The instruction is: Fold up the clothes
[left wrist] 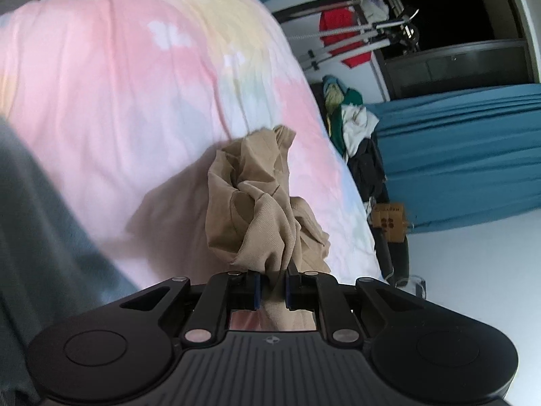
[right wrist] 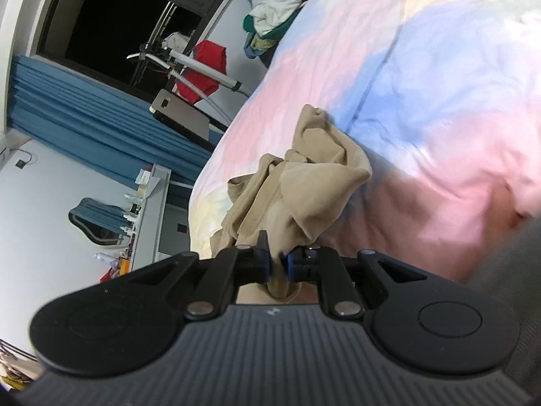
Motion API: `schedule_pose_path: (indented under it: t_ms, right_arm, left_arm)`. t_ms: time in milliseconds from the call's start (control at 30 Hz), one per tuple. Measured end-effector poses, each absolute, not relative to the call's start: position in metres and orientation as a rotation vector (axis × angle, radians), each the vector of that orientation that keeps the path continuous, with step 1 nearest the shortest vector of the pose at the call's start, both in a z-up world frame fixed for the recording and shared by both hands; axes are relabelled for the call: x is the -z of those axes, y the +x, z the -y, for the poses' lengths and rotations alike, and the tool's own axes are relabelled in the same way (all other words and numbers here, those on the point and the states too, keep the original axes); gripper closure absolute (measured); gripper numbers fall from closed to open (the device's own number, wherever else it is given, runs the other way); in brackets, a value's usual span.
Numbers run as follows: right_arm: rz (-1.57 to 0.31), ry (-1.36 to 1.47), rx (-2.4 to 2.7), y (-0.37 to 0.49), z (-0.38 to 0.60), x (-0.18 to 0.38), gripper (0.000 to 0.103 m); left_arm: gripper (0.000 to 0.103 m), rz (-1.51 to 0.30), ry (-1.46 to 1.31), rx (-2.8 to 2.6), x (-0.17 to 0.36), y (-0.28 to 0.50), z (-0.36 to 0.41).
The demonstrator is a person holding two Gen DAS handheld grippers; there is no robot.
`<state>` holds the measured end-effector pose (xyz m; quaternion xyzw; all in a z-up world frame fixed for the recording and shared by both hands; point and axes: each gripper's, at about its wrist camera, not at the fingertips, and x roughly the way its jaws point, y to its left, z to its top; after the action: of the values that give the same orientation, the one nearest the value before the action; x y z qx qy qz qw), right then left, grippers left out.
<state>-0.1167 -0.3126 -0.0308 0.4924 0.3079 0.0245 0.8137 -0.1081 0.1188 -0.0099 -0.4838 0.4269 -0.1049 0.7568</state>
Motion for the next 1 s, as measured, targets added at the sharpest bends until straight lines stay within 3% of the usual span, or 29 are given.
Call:
schedule_pose_path:
  t_ms: [267,600,800,1000]
  right_arm:
    - [-0.648,1.138,-0.019,-0.106,0.319,0.031,0.090]
    - [-0.661,1.315,0.118,-0.008,0.335,0.050,0.090]
    - [-0.700,1.340,0.161,0.064,0.344,0.080,0.089]
    - [-0.759,1.280,0.107,0.114,0.352,0.135,0.089]
  left_arm:
    - [0.089,-0.947,-1.088,0.231,0.007,-0.079,-0.116]
    - [0.088,-0.994,-1.188,0.162,0.023,0.064,-0.091]
    - [0.086,-1.006,-1.141,0.160,0.055,0.149,-0.071]
    - [0.086,-0.999,-1.110,0.198,0.120,0.198,-0.070]
